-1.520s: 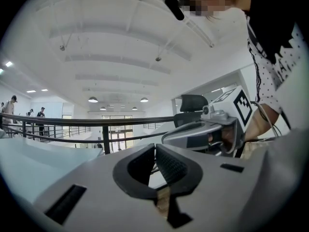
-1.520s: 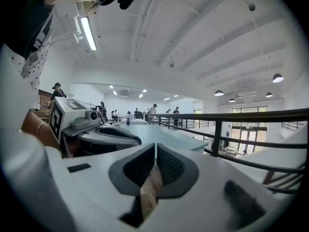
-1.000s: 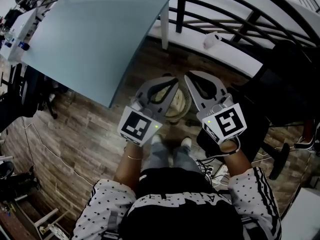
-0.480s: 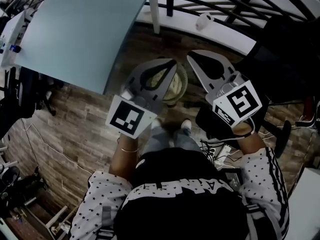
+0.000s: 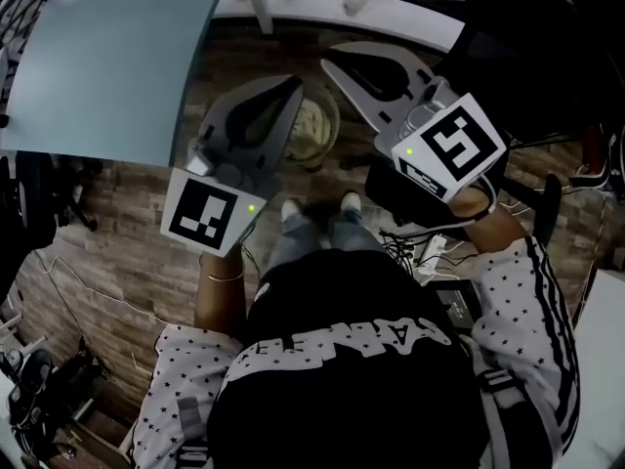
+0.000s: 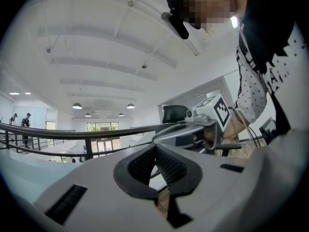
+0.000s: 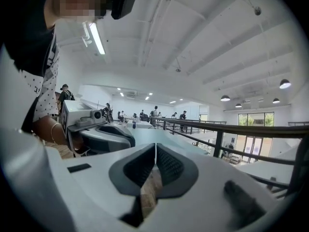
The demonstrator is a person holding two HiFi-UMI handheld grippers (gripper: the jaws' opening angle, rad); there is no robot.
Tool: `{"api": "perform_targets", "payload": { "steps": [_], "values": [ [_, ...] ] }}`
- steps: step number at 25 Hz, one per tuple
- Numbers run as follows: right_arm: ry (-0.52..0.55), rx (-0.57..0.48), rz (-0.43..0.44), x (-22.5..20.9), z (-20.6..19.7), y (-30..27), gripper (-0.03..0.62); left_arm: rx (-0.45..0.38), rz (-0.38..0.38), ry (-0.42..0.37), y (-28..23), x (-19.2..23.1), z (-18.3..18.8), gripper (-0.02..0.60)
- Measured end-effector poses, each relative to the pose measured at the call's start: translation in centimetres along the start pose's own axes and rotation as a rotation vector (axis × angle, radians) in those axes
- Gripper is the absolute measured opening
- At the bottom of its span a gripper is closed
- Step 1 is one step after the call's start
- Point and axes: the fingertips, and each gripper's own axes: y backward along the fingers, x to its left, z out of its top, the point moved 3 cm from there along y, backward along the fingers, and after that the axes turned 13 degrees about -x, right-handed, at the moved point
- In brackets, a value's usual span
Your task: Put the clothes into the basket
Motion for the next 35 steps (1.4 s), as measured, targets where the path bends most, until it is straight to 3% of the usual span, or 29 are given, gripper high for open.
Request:
{"api": "perform_targets", "payload": {
  "steps": [9, 35],
  "values": [
    [0.038, 0.04, 0.069, 1.0, 1.0, -0.1, 0.031, 0.002, -0.012, -0.024, -0.1, -0.3, 0.3, 0.015],
    [0.045, -0.016, 0.045, 1.3, 3.1, -0.1, 0.031, -0.046, 0.005, -0.099, -0.1, 0.7, 3.3, 0.015]
  ]
}}
